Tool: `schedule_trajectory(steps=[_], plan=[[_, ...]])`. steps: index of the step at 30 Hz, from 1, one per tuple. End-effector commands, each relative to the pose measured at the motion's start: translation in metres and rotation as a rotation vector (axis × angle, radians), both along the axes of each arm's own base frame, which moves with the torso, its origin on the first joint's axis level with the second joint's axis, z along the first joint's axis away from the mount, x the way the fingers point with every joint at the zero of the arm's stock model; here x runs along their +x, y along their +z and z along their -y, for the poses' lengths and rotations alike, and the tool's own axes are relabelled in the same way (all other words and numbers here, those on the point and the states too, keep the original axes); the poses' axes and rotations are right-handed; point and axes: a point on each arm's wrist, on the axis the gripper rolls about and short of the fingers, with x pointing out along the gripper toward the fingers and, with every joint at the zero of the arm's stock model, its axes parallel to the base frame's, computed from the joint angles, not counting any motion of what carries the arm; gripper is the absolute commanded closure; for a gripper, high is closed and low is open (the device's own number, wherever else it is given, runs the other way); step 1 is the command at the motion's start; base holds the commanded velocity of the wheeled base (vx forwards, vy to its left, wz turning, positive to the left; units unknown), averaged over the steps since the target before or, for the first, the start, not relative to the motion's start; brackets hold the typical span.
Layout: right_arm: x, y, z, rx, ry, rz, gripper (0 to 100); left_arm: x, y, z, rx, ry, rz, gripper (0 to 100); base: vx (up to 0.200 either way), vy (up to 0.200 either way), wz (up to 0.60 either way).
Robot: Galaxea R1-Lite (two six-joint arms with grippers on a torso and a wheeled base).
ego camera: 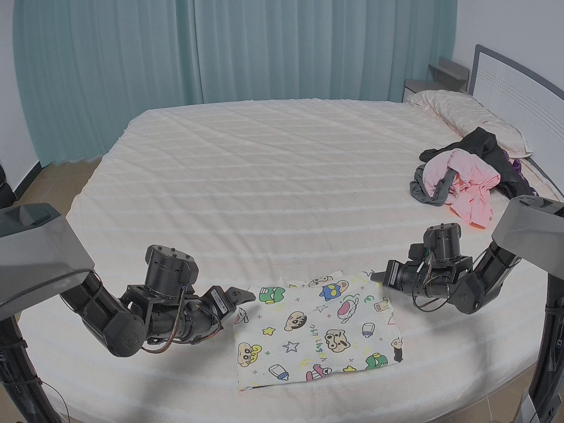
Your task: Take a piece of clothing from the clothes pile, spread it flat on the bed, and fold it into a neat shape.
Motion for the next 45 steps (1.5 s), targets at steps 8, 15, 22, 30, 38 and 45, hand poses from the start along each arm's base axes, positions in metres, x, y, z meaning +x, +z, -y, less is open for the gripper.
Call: schedule_trajectory(steps=[8,15,22,30,38,45], plan=[[0.008,-0.003,0.004,0.004,-0.018,0.006,100,0.000,-0.001,0.000,0.001,-0.001,-0.003,0,0.000,0.000,0.00],[0.013,-0.003,0.004,-0.004,-0.041,0.021,100,0.000,-0.001,0.000,0.001,-0.001,-0.003,0,0.000,0.000,0.00],[0.013,0.000,0.002,-0.008,-0.045,0.030,0,0.001,0.002,0.000,0.001,0.010,0.010,0,0.000,0.000,0.00],[0.008,0.005,0.005,0.036,-0.114,0.050,0,-0.006,0.020,0.014,-0.095,0.082,0.095,0,0.000,0.000,0.00],[0.003,0.005,0.005,0.039,-0.125,0.077,0,-0.023,0.016,0.026,-0.113,0.017,0.088,0,0.000,0.000,0.00],[0.002,0.007,0.007,0.045,-0.131,0.079,0,-0.024,-0.015,0.032,0.016,-0.069,0.062,0,0.000,0.000,0.00]])
